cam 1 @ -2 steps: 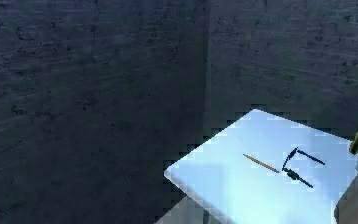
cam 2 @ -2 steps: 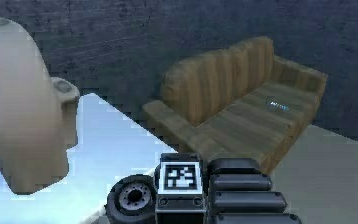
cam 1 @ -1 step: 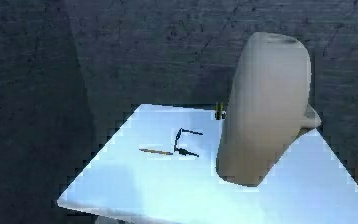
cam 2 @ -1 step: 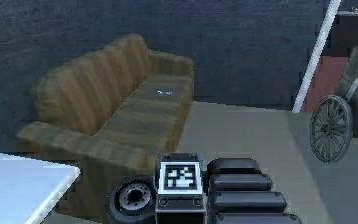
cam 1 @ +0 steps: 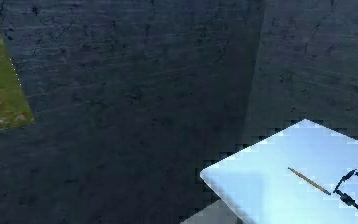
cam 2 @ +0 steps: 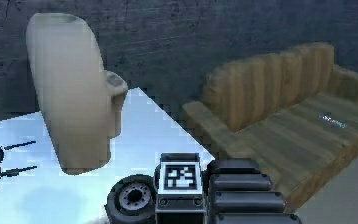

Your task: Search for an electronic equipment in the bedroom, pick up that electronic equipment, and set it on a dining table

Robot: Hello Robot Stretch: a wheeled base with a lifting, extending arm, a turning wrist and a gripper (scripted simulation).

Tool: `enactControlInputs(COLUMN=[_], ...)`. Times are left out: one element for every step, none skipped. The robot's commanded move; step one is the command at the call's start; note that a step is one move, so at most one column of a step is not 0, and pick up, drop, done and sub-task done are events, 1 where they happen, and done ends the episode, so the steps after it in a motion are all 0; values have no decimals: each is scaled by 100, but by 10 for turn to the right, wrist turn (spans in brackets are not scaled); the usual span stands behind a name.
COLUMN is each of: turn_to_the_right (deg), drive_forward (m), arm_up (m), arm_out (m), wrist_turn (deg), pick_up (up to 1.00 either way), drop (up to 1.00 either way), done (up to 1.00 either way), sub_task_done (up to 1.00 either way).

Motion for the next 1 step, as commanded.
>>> enactControlInputs(turn_to_the_right=[-450], drive_forward=[0], arm_up=[0], arm_out=[0], wrist_turn=[0], pick_up=[0], drop=[0], done=[0], sub_task_done=[0])
